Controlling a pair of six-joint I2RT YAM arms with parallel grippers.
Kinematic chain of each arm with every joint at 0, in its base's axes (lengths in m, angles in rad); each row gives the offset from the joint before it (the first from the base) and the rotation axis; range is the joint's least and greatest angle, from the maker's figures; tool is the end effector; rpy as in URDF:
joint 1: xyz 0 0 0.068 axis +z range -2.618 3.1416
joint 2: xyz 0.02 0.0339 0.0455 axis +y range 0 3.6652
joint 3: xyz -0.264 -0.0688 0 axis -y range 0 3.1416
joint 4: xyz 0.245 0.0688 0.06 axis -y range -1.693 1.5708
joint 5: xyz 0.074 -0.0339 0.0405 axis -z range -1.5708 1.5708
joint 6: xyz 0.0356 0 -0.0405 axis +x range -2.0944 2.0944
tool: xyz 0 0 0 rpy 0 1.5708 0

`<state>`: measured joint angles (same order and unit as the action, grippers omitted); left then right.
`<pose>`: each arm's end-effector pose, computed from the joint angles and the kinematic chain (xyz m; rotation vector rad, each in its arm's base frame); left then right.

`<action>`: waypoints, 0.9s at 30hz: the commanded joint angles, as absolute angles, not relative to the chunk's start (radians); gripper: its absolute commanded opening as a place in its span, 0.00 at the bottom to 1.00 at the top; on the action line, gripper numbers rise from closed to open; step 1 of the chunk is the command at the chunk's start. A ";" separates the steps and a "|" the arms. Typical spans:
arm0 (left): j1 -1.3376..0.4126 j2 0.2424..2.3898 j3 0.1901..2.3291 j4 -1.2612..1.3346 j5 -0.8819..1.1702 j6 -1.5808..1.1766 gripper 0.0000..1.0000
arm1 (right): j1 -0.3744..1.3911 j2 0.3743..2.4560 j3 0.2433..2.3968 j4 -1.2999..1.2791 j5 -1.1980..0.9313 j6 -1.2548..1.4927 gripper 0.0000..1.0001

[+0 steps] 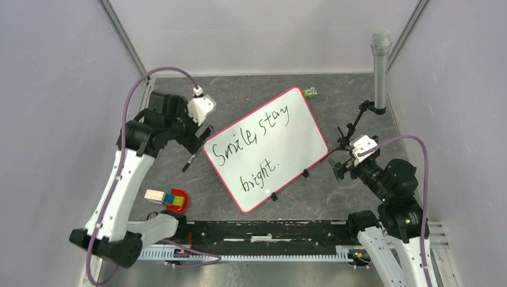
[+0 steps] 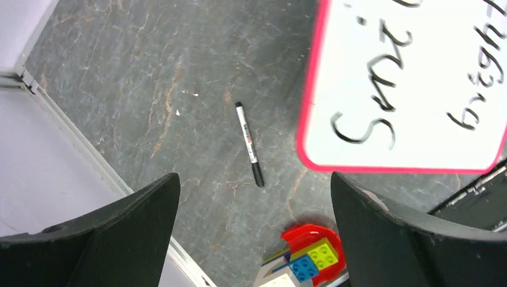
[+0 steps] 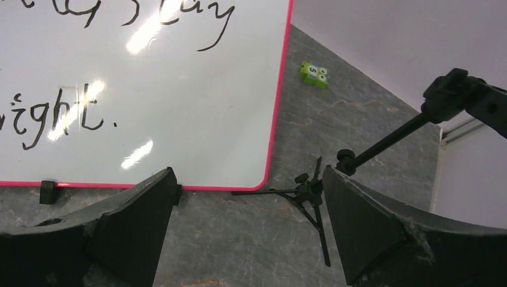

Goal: Write a sentence on the whiteboard
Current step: Reset both arms

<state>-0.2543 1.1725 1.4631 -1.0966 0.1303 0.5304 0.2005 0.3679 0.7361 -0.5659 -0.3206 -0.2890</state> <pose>0.2029 -0.0575 0.4057 0.9626 2.1637 -0.0220 0.0824 0.0282 0.3314 -0.6483 1.6399 0.2190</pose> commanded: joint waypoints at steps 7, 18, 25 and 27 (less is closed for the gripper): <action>-0.376 0.817 1.239 -1.040 -0.046 0.317 1.00 | 0.167 0.266 0.730 -0.591 -0.205 -0.307 0.98; -0.298 0.386 1.088 -0.953 -0.176 0.306 1.00 | 0.144 0.093 0.694 -0.602 -0.088 -0.355 0.98; -0.226 0.144 1.009 -0.912 -0.200 0.325 1.00 | 0.132 0.067 0.695 -0.605 -0.074 -0.366 0.98; -0.212 0.106 0.995 -0.910 -0.223 0.318 1.00 | 0.133 0.063 0.695 -0.603 -0.077 -0.367 0.98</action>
